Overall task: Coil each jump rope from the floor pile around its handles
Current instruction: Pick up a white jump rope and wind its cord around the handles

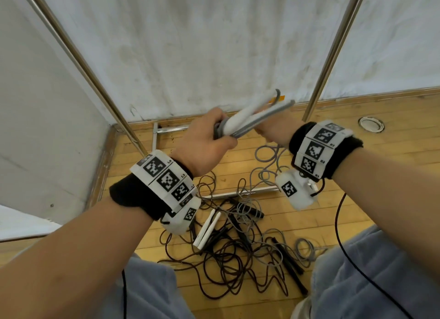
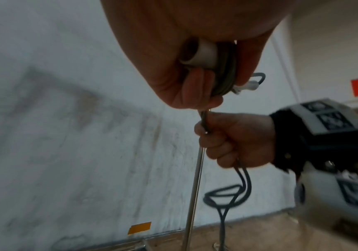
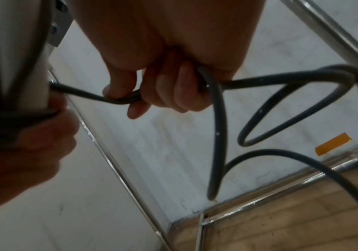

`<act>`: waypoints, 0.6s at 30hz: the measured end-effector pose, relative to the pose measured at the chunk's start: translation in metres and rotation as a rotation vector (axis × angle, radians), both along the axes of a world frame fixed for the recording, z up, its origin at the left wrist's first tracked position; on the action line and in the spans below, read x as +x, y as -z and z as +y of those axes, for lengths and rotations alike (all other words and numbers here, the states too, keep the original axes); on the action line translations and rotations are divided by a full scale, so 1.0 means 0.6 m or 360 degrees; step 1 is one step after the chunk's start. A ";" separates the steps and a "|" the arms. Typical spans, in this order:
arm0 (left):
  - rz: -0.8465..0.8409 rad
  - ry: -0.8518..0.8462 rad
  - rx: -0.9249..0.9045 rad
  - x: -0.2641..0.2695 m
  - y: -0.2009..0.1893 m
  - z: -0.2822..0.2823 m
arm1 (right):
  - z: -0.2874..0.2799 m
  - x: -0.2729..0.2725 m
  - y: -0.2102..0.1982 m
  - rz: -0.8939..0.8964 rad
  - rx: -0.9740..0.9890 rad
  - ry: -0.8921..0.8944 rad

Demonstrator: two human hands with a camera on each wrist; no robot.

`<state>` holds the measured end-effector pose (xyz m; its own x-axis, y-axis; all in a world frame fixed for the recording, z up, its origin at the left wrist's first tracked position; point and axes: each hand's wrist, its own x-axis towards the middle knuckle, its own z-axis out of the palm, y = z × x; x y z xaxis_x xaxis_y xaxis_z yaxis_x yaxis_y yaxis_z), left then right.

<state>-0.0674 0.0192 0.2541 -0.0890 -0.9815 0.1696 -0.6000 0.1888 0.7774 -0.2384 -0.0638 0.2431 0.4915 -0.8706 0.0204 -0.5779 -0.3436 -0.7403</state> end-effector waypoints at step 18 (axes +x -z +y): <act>0.0412 -0.0388 0.0063 0.024 -0.028 -0.032 | 0.073 0.060 0.012 -0.0334 -0.0061 0.0109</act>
